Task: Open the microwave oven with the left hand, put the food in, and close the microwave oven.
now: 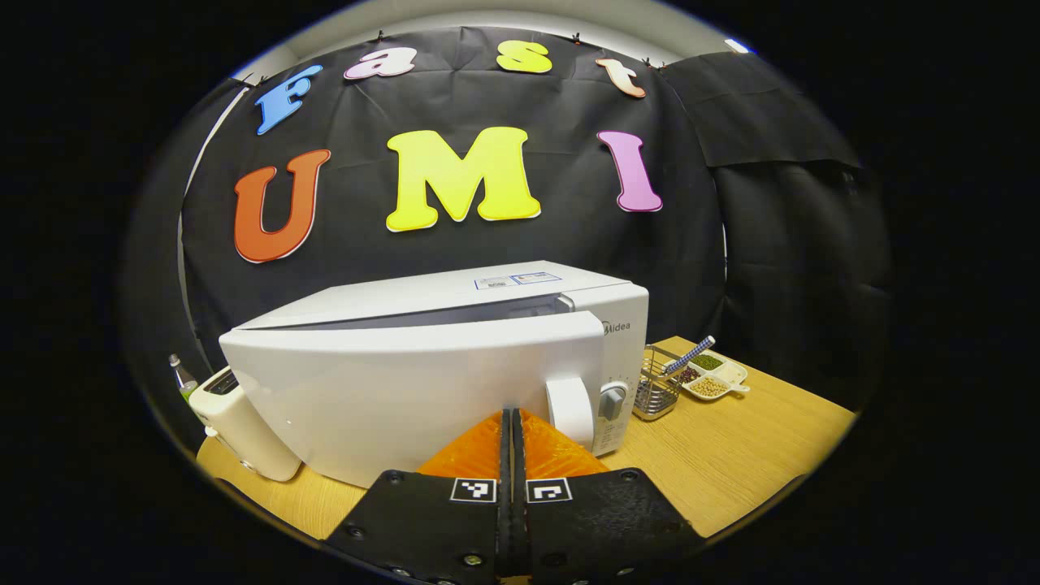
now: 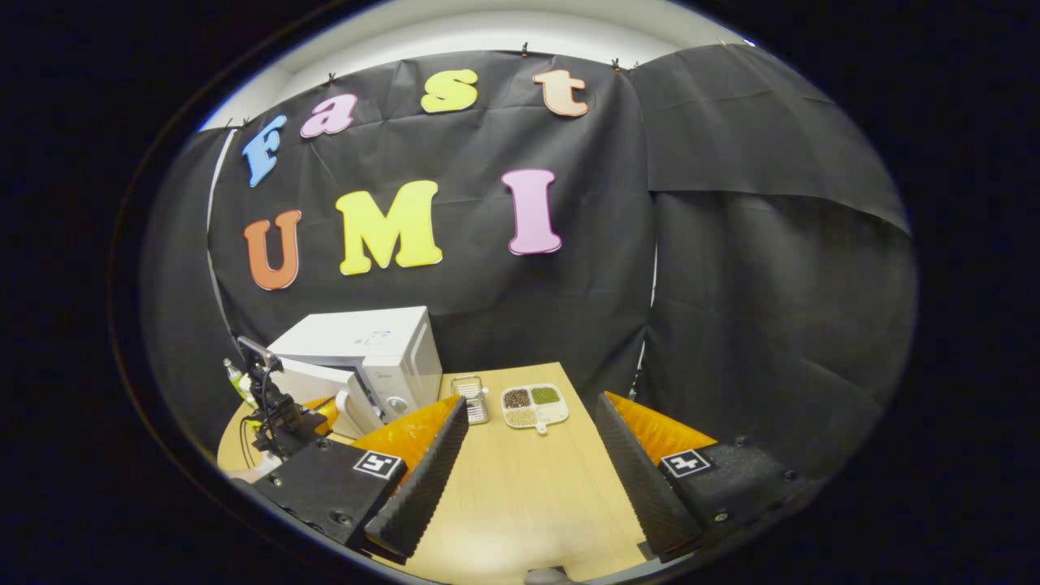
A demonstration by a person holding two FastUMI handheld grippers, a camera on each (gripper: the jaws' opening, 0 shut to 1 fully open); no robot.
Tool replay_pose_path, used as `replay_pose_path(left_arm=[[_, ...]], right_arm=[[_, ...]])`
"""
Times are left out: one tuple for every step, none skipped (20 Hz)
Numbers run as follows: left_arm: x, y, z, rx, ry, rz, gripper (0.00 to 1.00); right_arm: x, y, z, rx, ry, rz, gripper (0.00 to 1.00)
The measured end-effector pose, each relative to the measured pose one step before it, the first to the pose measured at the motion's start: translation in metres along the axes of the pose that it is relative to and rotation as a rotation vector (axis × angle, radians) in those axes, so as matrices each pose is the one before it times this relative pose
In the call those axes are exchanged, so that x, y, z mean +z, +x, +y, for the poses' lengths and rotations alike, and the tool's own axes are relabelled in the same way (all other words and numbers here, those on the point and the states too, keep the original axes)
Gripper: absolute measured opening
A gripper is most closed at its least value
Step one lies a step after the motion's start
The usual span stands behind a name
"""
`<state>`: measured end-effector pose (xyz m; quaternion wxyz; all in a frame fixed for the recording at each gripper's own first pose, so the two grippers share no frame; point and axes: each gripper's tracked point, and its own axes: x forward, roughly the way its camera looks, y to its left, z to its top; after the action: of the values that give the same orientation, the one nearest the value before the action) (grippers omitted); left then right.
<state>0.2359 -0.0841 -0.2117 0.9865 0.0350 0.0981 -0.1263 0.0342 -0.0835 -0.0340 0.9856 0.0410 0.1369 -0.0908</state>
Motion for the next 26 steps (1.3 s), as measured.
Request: replay_pose_path(left_arm=[[0.00181, 0.00646, -0.00079, -0.00167, -0.00738, -0.00105, 0.0], [0.00031, 0.00568, 0.00002, -0.00019, -0.00621, 0.00269, 0.0], [0.00065, 0.00622, -0.00009, 0.00031, -0.0056, 0.00071, 0.0], [0.00035, 0.00611, 0.0002, 0.00045, -0.00578, 0.00183, 0.0], [-0.00028, 0.00577, 0.00116, 0.00817, -0.00556, 0.00798, 0.0], [0.00183, 0.00287, 0.00156, 0.00296, -0.00462, -0.00622, 0.0], [0.00205, 0.00466, -0.00154, -0.00455, -0.00352, -0.00885, 0.0], [-0.00258, 0.00416, 0.00029, 0.00111, 0.00154, 0.01808, 0.0], [-0.00016, -0.00435, 0.00103, 0.00155, -0.00764, 0.00398, 0.0], [-0.00134, 0.00248, 0.00024, -0.00273, -0.00183, 0.00312, 0.0], [-0.00271, -0.0015, -0.00015, 0.00396, -0.00348, 0.01368, 0.0], [-0.00121, -0.00446, 0.00514, 0.0248, -0.00164, 0.00011, 0.0], [-0.00021, -0.00639, 0.00669, 0.02602, 0.00867, -0.00089, 0.0], [-0.00151, -0.00761, 0.0012, -0.00694, 0.0013, 0.00275, 0.0], [-0.00157, -0.01532, -0.01174, -0.05191, -0.01536, 0.00577, 0.0], [-0.00033, -0.0154, -0.00787, -0.04007, -0.00996, -0.00564, 0.31], [0.00204, -0.01361, -0.00244, -0.0075, 0.02137, -0.01141, 0.62], [0.00408, -0.01392, 0.0053, 0.01782, 0.04412, -0.0163, 0.93], [0.00204, -0.01364, 0.0, 0.00102, 0.02573, 0.00245, 0.93], [0.00278, -0.01451, -0.00587, -0.01614, -0.00053, 0.01163, 0.93], [0.00543, -0.01296, -0.00674, -0.01923, -0.0046, -0.00308, 0.93], [0.0077, -0.01086, -0.00357, -0.01511, 0.00027, -0.00432, 0.94], [0.00917, -0.01025, -0.00054, -0.00397, -0.00468, -0.01111, 0.95], [0.0131, -0.00714, -0.00373, -0.0187, -0.02023, -0.01395, 0.96], [0.0097, -0.00566, -0.00133, -0.00356, -0.02183, -0.0075, 0.96], [0.01347, -0.00695, 0.00337, 0.01107, -0.01597, -0.01662, 0.96]], right_arm=[[-0.00082, 0.0019, 0.00061, -0.00145, 0.00078, 0.00154, 0.92], [0.00034, 0.00127, 0.00015, -0.00076, -0.00033, 0.00059, 0.92], [0.00004, 0.0018, 0.00013, -0.00134, 0.00026, -0.00019, 0.92], [-0.00008, 0.00127, -0.00037, -0.0029, 0.00181, 0.00228, 0.92], [-0.00029, 0.00051, -0.00068, -0.0027, 0.00368, 0.00108, 0.92], [-0.0005, 0.00043, -0.00048, -0.00275, 0.00217, 0.0028, 0.92], [-0.00059, 0.00059, -0.00073, -0.00129, 0.00172, 0.0004, 0.92], [-0.00029, 0.00026, -0.00135, -0.00317, 0.00216, 0.00094, 0.92], [-0.00124, 0.00087, -0.00056, -0.00401, 0.00188, 0.00209, 0.92], [-0.00029, -0.00132, -0.00094, -0.0035, 0.00355, -0.0011, 0.92], [0.00022, 0.00006, -0.00121, -0.00382, 0.00529, -0.0033, 1.0], [-0.00062, -0.00061, 0.00032, -0.00347, 0.00404, -0.0004, 0.92], [-0.0026, -0.00061, 0.00041, -0.00287, -0.00132, 0.0052, 0.92], [0.00002, -0.00144, 0.00054, -0.00142, -0.00724, -0.00282, 0.92], [0.00241, -0.00147, -0.00044, -0.00718, -0.01127, -0.00898, 1.0], [0.00326, -0.0019, -0.00023, -0.00574, -0.01386, -0.01148, 1.0], [0.00277, -0.00176, 0.00182, -0.00323, -0.01745, -0.01159, 1.0], [0.00464, -0.00282, 0.00251, -0.00088, -0.01716, -0.01997, 1.0], [0.00572, -0.00179, 0.00182, -0.00325, -0.01587, -0.0231, 1.0], [0.00336, -0.00269, 0.00443, 0.00387, -0.00898, -0.01521, 1.0], [0.00039, -0.00267, 0.00798, 0.00838, -0.00148, -0.00917, 0.92], [0.00111, -0.00235, 0.00774, 0.01059, 0.00104, -0.00631, 1.0], [-0.00036, -0.00299, 0.00741, 0.01026, -0.00224, -0.00445, 0.92], [0.00036, -0.00379, 0.00733, 0.00657, -0.00591, -0.00781, 0.92], [0.00157, -0.00319, 0.00731, 0.0072, -0.00434, -0.00805, 0.92], [0.00132, -0.0031, 0.00817, 0.00833, -0.00442, -0.00832, 0.92]])
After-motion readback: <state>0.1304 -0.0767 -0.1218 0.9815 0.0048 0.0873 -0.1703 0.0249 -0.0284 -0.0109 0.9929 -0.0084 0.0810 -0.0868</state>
